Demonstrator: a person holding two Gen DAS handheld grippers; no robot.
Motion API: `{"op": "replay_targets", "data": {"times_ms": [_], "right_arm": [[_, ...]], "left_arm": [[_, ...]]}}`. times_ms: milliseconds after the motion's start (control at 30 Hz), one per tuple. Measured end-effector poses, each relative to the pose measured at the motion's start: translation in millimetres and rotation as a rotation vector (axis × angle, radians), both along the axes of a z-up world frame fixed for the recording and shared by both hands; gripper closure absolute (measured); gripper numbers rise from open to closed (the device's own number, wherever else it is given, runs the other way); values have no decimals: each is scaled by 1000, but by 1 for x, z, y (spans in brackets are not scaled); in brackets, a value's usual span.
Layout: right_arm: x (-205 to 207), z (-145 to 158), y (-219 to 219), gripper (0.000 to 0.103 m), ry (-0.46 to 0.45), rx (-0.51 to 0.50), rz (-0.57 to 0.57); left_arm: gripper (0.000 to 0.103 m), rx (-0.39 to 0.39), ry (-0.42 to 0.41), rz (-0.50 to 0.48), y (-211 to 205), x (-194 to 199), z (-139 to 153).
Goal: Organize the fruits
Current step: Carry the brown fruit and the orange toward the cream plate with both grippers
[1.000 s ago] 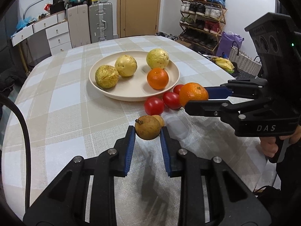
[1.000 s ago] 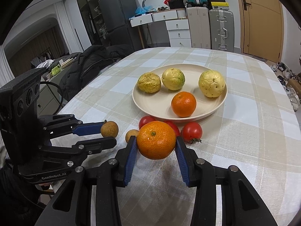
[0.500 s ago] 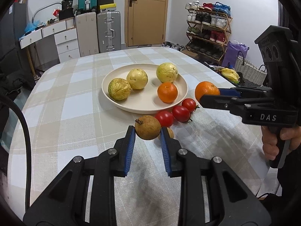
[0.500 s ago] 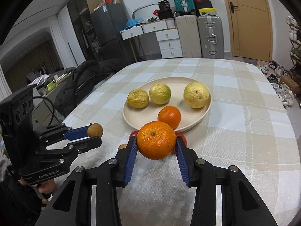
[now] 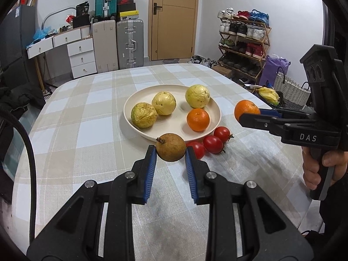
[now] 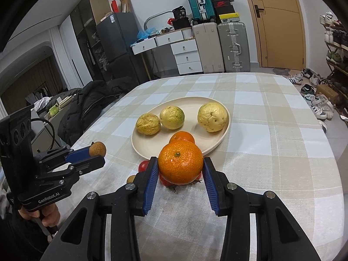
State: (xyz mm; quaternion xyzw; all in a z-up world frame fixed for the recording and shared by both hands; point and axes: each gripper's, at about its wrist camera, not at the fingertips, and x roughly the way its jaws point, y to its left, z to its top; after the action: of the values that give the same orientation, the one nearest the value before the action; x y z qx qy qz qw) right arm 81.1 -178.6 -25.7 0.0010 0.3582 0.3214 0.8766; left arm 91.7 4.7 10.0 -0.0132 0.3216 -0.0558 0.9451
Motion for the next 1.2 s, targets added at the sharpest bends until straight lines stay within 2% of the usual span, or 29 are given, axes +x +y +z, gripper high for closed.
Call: {"op": "replay_targets", "data": {"times_ms": [433, 1200], "right_arm": [[7, 10, -7, 61, -5, 35, -7], [37, 21, 2, 61, 14, 2, -22]], "left_arm": [[79, -12, -5, 15, 1, 20, 3], [79, 27, 1, 28, -10, 61, 3]]}}
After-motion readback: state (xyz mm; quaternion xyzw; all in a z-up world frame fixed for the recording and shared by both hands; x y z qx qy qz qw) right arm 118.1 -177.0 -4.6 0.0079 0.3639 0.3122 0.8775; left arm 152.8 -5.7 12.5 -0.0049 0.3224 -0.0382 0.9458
